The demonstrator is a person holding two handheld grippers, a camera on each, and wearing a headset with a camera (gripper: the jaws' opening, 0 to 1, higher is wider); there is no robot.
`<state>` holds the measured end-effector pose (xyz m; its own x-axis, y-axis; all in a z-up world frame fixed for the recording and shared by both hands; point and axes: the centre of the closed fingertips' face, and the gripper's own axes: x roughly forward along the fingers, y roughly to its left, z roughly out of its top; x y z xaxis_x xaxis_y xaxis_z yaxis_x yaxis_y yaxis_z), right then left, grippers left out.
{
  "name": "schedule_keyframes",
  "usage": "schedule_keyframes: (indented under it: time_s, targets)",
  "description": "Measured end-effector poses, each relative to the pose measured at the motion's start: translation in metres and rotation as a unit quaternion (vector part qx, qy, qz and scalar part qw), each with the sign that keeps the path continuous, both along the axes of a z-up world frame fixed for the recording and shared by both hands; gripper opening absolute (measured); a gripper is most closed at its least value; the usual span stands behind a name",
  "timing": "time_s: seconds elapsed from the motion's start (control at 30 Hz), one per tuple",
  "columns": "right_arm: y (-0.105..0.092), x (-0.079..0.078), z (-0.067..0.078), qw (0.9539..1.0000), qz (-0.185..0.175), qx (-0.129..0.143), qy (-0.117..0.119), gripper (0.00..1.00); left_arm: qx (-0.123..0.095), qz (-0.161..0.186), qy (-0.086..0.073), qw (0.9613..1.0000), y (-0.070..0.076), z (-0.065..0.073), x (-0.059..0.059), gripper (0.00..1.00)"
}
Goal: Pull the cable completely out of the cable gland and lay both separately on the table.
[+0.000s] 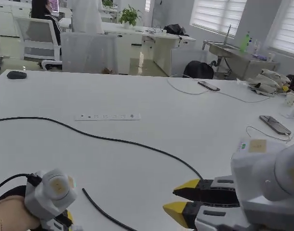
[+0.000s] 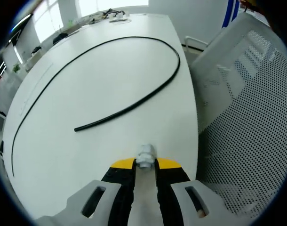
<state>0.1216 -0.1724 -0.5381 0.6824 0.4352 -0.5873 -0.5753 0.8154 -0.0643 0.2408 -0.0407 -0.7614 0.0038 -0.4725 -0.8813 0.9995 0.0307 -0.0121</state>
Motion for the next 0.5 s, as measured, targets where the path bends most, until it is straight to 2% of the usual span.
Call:
schedule_keyframes:
  time_s: [0.03,0.17,0.23,0.3,0.4,0.5]
  targets:
    - [0.0,0.0,0.0,1.0,0.0,0.0,0.0,0.2,0.005,-0.001,-0.003,1.0,0.002,0.0,0.0,0.18]
    - [0.0,0.002,-0.002,1.0,0.003,-0.002,0.003,0.21,0.001,0.014,-0.007,0.9999,0.006,0.005,0.004,0.32]
    - [0.001,0.004,-0.003,1.0,0.007,-0.002,0.003,0.21,-0.005,0.019,-0.007,0.9998,0.009,0.014,0.004,0.31]
    - [0.002,0.007,-0.007,0.9999,0.011,-0.001,0.009,0.22,-0.012,0.028,-0.006,0.9995,0.012,0.025,0.004,0.32]
    - [0.004,0.01,-0.019,0.9995,0.021,-0.003,0.025,0.23,-0.029,0.046,-0.02,0.9983,0.021,0.053,0.005,0.31]
    - [0.006,0.014,-0.029,0.9988,0.023,0.012,0.042,0.23,-0.047,0.065,-0.01,0.9967,0.03,0.08,-0.002,0.31]
